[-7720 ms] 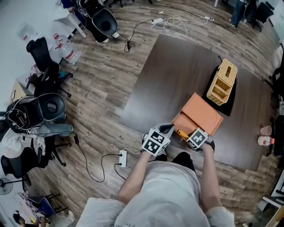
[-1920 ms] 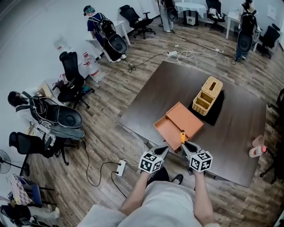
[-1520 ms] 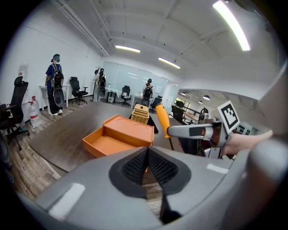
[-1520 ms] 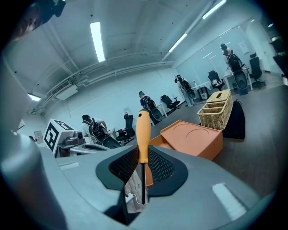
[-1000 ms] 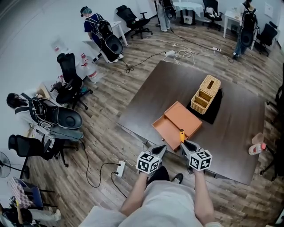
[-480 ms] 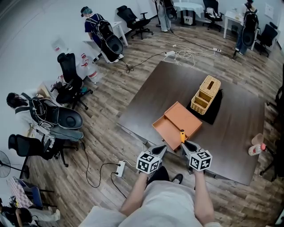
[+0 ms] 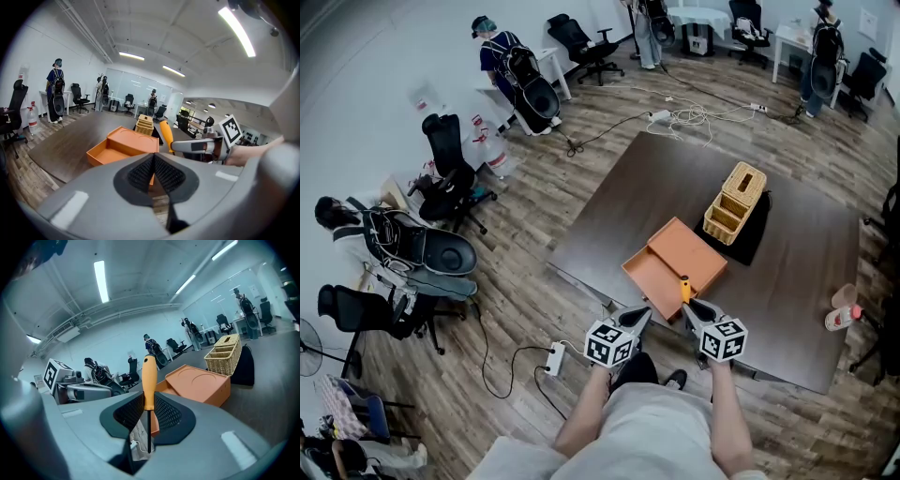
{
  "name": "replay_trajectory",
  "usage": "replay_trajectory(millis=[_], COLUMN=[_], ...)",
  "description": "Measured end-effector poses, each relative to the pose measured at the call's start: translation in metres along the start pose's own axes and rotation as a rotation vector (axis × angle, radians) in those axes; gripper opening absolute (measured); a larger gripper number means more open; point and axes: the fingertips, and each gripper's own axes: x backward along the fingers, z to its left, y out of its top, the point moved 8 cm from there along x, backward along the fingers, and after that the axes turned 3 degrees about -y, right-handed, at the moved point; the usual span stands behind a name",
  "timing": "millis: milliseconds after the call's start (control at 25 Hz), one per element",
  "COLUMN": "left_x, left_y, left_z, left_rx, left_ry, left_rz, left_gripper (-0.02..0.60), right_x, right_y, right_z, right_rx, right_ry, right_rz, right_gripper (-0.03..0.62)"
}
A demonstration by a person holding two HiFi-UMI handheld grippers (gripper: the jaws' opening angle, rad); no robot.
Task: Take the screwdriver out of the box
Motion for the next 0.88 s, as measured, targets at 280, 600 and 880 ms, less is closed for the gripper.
replay_trajectory(millis=[280, 600, 880], left_x=[0.0051, 0.0094, 0.0083], left_y=[0.0007, 0.0027, 0.0026], left_z=[0.0024, 0.0058, 0.0035], left_rx=[0.001, 0.002, -0.004], left_ry=[0.002, 0.008, 0.003], left_rz=[-0.007, -0.008, -0.005], left_gripper=[0.054, 0.054, 0.054], right_x=[-0.0023, -0.0046, -0.0037], right_y=[-0.0015, 0.0004, -0.0006], right_z=[0.0024, 0.0059, 0.0074], right_rx=[0.003, 0.009, 0.017], right_ry=[0.006, 0.009, 0.007], right_rz=[0.009, 0.013, 0.017], right_gripper=[0.069, 0.069, 0.069])
